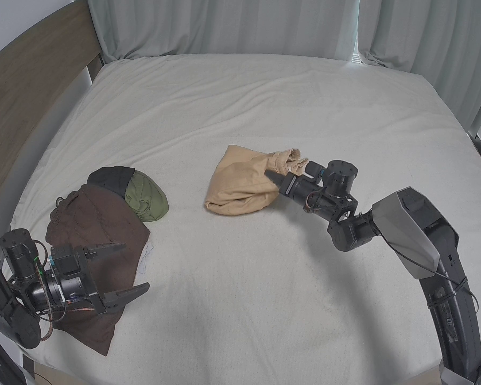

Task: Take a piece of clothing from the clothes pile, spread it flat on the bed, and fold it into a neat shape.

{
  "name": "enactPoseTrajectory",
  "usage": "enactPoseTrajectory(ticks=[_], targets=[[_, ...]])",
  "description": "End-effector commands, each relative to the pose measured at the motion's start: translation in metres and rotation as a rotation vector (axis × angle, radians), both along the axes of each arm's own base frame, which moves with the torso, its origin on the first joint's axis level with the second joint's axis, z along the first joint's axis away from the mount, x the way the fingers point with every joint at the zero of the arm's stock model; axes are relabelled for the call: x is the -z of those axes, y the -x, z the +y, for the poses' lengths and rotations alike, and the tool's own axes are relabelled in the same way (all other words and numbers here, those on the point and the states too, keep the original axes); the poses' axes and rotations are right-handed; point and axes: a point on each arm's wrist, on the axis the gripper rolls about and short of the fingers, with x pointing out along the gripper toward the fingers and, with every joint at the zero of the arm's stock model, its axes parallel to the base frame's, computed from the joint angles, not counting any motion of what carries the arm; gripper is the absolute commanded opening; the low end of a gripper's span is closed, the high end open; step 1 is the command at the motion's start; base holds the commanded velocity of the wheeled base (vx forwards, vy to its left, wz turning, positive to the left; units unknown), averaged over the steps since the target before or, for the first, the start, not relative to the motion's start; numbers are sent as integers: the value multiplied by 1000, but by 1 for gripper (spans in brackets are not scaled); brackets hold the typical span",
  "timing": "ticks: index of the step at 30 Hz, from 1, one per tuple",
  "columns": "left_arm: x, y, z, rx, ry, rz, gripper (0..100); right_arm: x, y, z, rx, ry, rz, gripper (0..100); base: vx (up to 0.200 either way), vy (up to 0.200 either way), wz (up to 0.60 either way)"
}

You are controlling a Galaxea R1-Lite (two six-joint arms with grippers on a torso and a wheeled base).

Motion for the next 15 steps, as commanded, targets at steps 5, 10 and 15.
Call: enactPoseTrajectory(ticks=[5,10,15], targets=[[-2,-1,0,-1,1,-11,100,40,31,-15,33,67,66,0,0,0,0],[-2,-1,0,-1,1,-11,100,52,33,-21,44,62,47,0,0,0,0],[-2,-1,0,0,2,-7,100,54,32,-25,52,58,40,0,0,0,0]])
